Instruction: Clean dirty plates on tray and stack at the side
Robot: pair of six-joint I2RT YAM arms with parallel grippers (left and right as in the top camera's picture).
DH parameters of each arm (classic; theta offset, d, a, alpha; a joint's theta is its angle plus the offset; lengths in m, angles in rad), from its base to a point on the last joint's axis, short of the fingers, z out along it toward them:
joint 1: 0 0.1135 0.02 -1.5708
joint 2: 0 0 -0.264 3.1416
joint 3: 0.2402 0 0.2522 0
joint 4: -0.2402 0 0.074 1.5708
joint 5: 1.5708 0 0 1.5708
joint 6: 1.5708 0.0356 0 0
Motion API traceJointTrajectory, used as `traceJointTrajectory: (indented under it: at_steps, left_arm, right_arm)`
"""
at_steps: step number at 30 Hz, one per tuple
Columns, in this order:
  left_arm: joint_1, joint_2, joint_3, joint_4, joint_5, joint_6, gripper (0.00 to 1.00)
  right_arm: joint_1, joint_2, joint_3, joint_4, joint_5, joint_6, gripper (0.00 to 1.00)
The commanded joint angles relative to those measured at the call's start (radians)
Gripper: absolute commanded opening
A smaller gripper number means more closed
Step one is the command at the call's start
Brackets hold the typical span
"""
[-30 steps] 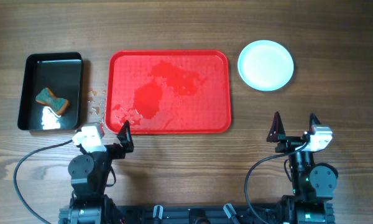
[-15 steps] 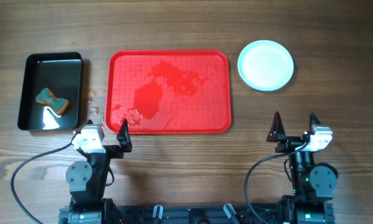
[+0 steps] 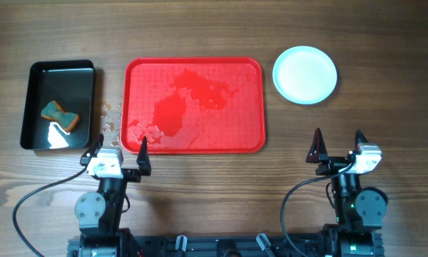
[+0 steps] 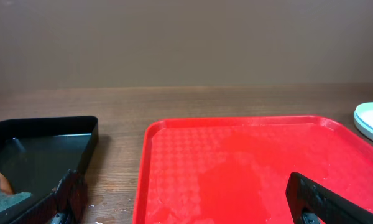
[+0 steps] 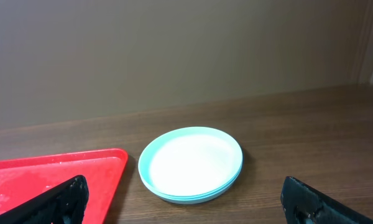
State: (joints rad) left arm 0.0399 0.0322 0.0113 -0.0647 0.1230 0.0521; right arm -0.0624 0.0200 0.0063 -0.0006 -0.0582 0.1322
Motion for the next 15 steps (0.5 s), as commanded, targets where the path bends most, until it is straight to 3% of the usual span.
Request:
traceJointTrajectory:
  at_steps: [1,15]
  left_arm:
    - [-0.005,-0.016,-0.006,-0.008,-0.018,0.051,1.0]
    - [-0.005,-0.029,-0.006,-0.013,-0.099,-0.008,1.0]
  right_arm:
    - [-0.005,-0.01,-0.001,0.002,0.014,-0.013,1.0]
    - [-0.005,-0.01,-0.001,0.002,0.014,-0.013,1.0]
